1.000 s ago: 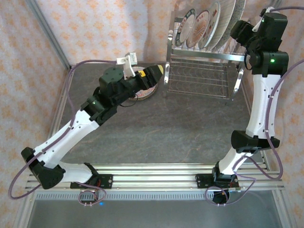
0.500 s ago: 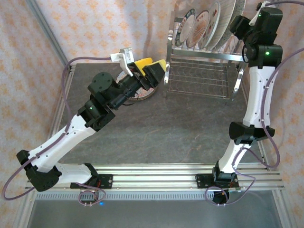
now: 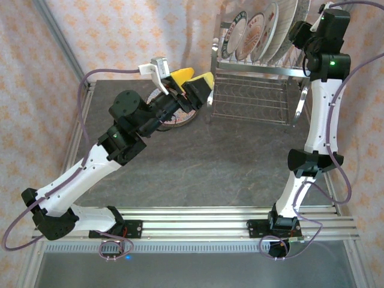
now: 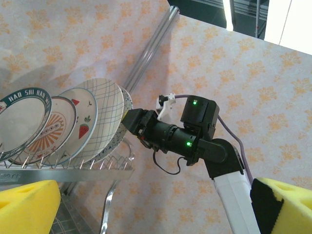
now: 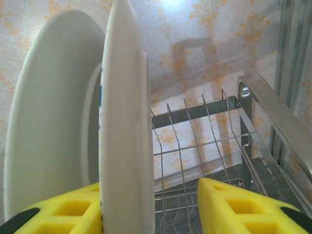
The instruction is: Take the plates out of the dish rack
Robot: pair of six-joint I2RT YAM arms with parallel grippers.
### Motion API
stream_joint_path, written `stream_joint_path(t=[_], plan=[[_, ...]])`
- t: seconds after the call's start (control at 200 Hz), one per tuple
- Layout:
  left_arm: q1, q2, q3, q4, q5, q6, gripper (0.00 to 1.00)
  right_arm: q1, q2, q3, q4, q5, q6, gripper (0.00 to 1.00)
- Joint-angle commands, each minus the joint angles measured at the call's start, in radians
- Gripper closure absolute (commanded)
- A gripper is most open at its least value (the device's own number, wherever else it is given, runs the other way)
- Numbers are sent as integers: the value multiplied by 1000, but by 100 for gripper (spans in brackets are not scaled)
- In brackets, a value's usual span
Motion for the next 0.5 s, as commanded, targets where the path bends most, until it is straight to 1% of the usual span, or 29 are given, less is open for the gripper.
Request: stream_joint_path(t=[0.0,0.095,0.33,0.42,0.495], plan=[[-12,3,30,42,-16,27,1,-3,25,37,40,-7,-1,56],[-16,3,30,34,-20,30,1,2,43,51,42,-10,-1,58],[-19,-4,29,21,-33,34,1,35,69,74,26,23,-34,70],[-19,-4,28,18,-34,33,1,41,68,75,25,46,-30,77],[-19,-6,29,15,-37,35,1,47,69,75,22,63,-27,79]])
